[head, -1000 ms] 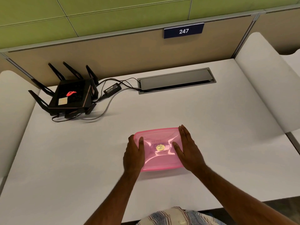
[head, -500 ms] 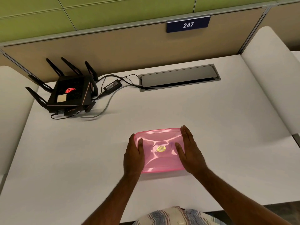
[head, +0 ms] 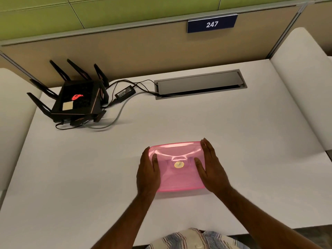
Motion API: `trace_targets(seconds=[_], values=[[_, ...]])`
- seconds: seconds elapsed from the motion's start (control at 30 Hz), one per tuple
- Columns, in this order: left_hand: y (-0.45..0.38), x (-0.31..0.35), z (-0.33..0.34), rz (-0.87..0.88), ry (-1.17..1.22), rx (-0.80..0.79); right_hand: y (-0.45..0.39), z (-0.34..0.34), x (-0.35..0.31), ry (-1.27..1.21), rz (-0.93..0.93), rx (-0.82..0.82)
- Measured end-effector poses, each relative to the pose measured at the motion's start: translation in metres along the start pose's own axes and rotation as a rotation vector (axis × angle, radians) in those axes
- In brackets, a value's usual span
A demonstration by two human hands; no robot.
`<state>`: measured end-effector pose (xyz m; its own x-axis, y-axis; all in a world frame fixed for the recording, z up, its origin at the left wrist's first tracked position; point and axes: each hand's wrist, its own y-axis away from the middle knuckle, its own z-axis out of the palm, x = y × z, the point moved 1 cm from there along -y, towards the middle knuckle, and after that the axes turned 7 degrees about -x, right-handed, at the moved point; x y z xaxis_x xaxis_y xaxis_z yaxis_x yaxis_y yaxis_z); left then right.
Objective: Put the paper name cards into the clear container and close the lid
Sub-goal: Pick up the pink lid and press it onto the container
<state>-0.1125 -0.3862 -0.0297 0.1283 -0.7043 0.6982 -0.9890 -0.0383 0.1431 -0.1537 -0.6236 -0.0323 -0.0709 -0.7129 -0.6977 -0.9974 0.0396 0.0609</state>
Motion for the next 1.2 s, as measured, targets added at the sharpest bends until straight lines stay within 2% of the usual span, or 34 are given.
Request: trace_targets(seconds=[0.17,0.3,0.53,0.8,1.0,1.2], values=[[-0.001,0.002,0.000,-0.004,0.014,0.001,-0.001,-0.002,0.000,-0.058,0.016,-0.023],[-0.004,0.002,-0.001,-0.030,0.052,-0.036,-0.002,-0.006,0.003,-0.221,0.034,-0.035],[-0.018,-0.001,-0.004,-0.102,0.175,-0.082,-0.036,-0.010,0.006,-0.550,0.374,0.047],[-0.047,0.007,-0.007,-0.371,0.566,-0.155,-0.059,-0.014,0.007,-0.639,0.410,0.041],[-0.048,0.010,-0.006,-0.386,0.796,-0.114,-0.065,-0.018,0.006,-0.651,0.453,0.051],[-0.048,0.010,-0.008,-0.374,0.806,-0.106,-0.067,-0.022,0.003,-0.615,0.426,0.022]])
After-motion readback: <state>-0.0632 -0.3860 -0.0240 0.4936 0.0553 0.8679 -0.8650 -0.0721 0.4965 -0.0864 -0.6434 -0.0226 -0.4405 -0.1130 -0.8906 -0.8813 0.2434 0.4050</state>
